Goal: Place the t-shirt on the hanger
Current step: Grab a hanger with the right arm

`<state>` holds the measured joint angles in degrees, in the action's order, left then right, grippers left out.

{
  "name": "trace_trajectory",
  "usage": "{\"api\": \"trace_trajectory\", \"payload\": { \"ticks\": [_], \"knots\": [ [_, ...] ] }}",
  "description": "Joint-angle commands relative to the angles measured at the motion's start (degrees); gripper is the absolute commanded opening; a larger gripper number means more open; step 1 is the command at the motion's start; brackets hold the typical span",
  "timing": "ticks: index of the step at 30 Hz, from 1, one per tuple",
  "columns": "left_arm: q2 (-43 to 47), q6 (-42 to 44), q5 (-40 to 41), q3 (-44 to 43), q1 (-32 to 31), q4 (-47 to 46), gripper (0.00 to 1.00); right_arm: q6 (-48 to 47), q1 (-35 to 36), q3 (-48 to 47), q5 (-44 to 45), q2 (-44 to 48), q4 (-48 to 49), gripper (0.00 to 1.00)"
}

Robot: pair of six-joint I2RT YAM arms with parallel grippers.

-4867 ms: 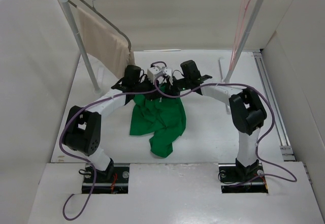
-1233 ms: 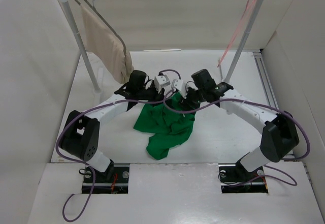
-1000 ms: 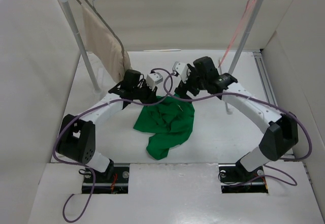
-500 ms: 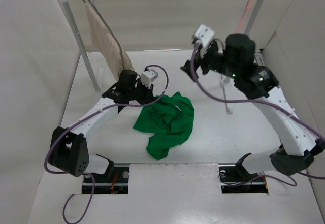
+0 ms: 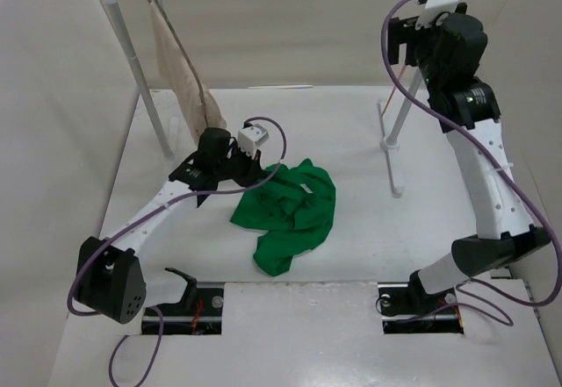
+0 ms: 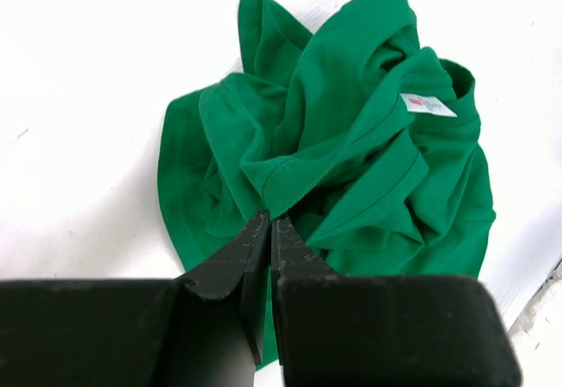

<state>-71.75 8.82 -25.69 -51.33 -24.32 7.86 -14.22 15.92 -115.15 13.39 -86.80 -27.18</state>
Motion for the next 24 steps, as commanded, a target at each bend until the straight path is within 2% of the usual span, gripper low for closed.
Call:
{"api": "trace_trajectory", "payload": {
  "ticks": [1, 4, 8, 9, 13, 16, 19, 23, 24],
  "knots": [
    [2.05, -0.91, -0.41, 1.32, -0.12, -3.55, 0.00, 4.19, -1.94, 6.06, 5.41, 0.58, 8.18, 0.95],
    [2.57, -0.91, -0.41, 1.32, -0.12, -3.55, 0.00, 5.33, -2.48, 11.17, 7.18, 0.58, 10.47, 0.93],
    [2.58, -0.91, -0.41, 1.84, -0.12, -3.55, 0.00, 5.34, -3.00, 13.98, 5.86, 1.72, 11.00, 0.80],
    [2.58, -0.91, -0.41, 1.85, -0.12, -3.55, 0.00, 5.34, -3.00, 15.73, 5.08, 1.73, 11.53, 0.66],
    [2.58, -0.91, -0.41, 1.85, -0.12, -3.55, 0.00, 5.34, -3.00, 19.79, 3.31, 5.06, 13.29, 0.27],
    [2.58, -0.91, -0.41, 1.85, -0.12, -3.55, 0.00, 5.34, -3.00, 20.93, 1.91, 6.47, 12.68, 0.16],
    [2.05, -0.91, -0.41, 1.85, -0.12, -3.55, 0.00, 4.82, -3.00, 20.93, 0.24, 7.70, 11.19, 0.00],
    [2.05, -0.91, -0.41, 1.85, -0.12, -4.08, 0.00, 2.62, -3.53, 20.23, -5.02, 8.23, 11.18, 0.00],
    [2.05, -0.91, -0.41, 1.85, -0.12, -4.08, 0.00, 2.62, -3.53, 19.19, -8.78, 8.23, 10.66, 0.00]
  ]
}}
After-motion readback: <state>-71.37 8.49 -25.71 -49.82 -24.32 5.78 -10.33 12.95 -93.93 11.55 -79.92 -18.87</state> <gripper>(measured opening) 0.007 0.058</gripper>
